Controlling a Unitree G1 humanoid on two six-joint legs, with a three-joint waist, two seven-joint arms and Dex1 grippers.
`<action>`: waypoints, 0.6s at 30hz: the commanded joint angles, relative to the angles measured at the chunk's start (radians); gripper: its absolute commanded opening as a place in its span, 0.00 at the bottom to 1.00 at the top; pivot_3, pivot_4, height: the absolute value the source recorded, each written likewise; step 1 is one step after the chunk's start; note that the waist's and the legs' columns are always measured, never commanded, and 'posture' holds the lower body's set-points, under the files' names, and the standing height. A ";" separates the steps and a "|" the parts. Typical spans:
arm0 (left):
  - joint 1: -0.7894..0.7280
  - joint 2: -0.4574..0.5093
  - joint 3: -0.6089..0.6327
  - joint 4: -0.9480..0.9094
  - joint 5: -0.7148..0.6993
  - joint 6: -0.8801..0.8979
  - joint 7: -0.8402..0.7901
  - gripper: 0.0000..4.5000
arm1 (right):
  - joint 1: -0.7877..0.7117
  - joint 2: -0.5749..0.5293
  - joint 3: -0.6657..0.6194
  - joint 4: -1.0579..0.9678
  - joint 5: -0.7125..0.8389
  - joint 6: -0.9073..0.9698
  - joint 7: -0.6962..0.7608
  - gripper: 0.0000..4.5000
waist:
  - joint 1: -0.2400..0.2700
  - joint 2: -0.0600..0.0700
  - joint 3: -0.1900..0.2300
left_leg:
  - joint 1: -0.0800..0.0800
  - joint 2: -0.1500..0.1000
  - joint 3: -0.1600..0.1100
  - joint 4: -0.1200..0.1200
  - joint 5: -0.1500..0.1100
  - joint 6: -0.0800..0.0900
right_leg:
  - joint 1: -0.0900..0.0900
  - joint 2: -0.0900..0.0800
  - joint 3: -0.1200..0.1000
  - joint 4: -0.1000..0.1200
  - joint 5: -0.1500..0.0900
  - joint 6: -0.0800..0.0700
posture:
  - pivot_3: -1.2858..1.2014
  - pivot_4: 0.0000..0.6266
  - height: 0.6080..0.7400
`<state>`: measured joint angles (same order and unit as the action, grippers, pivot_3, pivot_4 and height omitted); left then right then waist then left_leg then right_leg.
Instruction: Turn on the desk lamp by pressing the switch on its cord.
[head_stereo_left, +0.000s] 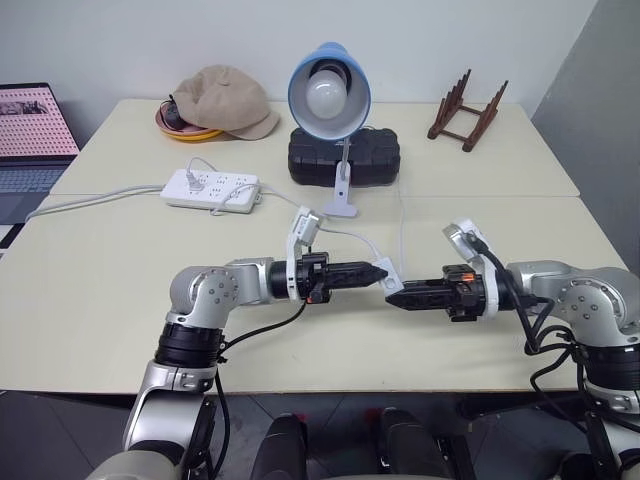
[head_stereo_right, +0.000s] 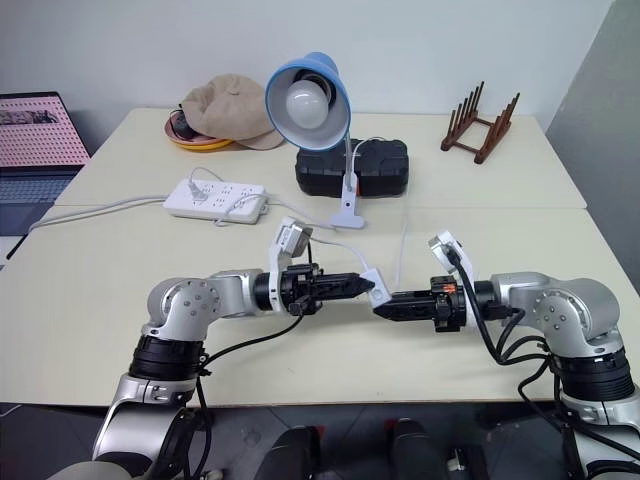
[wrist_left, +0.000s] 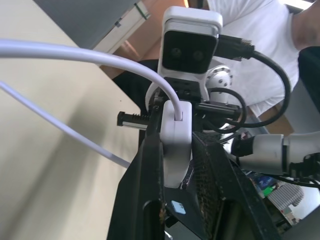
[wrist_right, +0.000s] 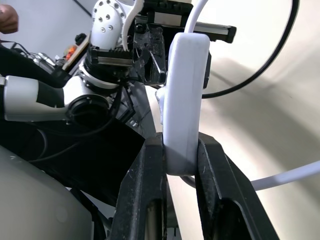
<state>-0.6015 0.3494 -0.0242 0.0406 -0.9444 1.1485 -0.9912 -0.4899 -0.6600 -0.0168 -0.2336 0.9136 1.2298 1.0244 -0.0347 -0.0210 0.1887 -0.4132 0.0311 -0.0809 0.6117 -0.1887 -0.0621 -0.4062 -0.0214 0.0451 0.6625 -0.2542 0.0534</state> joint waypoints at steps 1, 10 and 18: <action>-0.016 0.003 0.005 -0.019 0.002 -0.002 0.008 0.10 | -0.023 -0.003 -0.011 -0.028 0.033 -0.004 0.002 0.09 | 0.000 0.000 0.000 | 0.000 0.000 0.000 0.000 0.000 0.000 | 0.000 0.000 0.000 0.000 0.000 0.000 | 0.52 0.24 1.00; -0.019 0.005 0.010 -0.046 -0.036 0.047 -0.001 0.42 | -0.027 -0.008 -0.005 -0.019 0.032 -0.011 0.007 0.09 | 0.000 0.000 0.000 | 0.000 0.000 0.000 0.000 0.000 0.000 | 0.000 0.000 0.000 0.000 0.000 0.000 | 0.52 0.24 1.00; -0.023 0.003 0.012 -0.049 -0.040 0.070 -0.001 0.46 | -0.032 -0.003 -0.001 -0.018 0.031 -0.016 0.007 0.09 | 0.000 0.000 0.000 | -0.001 0.000 0.000 0.000 0.000 0.000 | 0.000 0.000 0.000 0.000 0.000 0.000 | 0.52 0.24 1.00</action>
<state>-0.6025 0.3517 -0.0228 0.0169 -0.9677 1.2184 -0.9915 -0.5018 -0.6600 -0.0132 -0.2316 0.9208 1.2265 1.0212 -0.0347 -0.0210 0.1887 -0.4138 0.0311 -0.0809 0.6117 -0.1887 -0.0621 -0.4066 -0.0214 0.0451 0.6622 -0.2542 0.0534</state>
